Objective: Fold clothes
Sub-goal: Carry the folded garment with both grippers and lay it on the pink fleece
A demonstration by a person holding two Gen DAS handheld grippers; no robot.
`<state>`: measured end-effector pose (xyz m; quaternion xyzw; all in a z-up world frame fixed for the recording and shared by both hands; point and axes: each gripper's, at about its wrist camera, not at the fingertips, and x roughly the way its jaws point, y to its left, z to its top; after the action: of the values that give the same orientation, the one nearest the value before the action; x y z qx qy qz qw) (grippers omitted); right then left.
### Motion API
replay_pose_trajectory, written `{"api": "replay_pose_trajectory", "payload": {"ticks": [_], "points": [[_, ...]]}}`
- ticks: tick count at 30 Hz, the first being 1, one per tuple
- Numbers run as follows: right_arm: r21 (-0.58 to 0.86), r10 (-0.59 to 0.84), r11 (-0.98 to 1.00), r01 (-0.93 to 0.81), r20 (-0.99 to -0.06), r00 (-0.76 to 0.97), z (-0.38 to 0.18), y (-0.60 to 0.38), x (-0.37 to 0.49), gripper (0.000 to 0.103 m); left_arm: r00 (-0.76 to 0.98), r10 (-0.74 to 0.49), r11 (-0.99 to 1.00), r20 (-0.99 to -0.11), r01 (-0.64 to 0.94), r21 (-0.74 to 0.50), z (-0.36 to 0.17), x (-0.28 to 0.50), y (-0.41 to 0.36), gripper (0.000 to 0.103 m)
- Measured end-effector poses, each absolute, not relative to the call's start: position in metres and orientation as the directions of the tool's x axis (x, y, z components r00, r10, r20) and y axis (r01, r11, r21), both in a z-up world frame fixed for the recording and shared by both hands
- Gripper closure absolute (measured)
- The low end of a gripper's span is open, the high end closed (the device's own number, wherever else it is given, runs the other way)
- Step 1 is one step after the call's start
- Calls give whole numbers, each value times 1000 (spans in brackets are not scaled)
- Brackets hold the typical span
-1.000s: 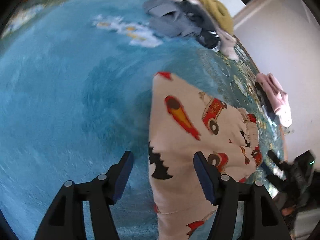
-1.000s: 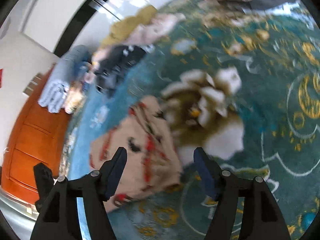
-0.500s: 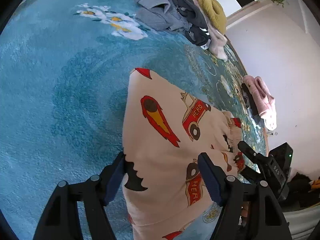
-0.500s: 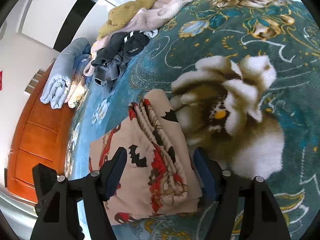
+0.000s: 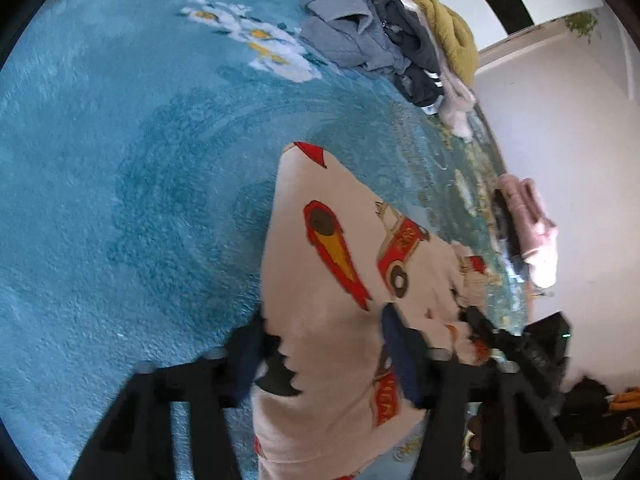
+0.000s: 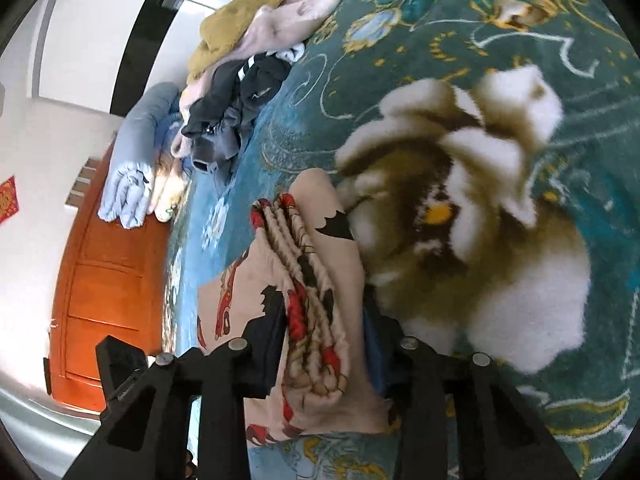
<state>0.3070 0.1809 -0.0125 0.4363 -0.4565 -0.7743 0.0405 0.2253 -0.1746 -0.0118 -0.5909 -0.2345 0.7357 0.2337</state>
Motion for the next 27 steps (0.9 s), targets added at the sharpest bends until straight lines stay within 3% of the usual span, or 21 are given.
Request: {"api": "replay_pose_trajectory", "payload": {"ticks": [4, 8, 20, 27], "points": [[734, -469, -590, -336, -651, -597, -5, 183, 307, 76, -202, 584, -807, -786, -39, -589, -12, 227, -176, 81], [774, -516, -563, -290, -603, -609, 14, 191, 304, 78, -189, 581, -813, -791, -105, -572, 11, 221, -151, 89], [642, -311, -731, -231, -614, -725, 180, 370, 315, 78, -65, 801, -555, -595, -450, -699, 128, 171, 65, 89], [538, -156, -797, -276, -625, -765, 246, 485, 303, 78, -11, 850, -435, -527, -579, -690, 175, 134, 216, 89]]}}
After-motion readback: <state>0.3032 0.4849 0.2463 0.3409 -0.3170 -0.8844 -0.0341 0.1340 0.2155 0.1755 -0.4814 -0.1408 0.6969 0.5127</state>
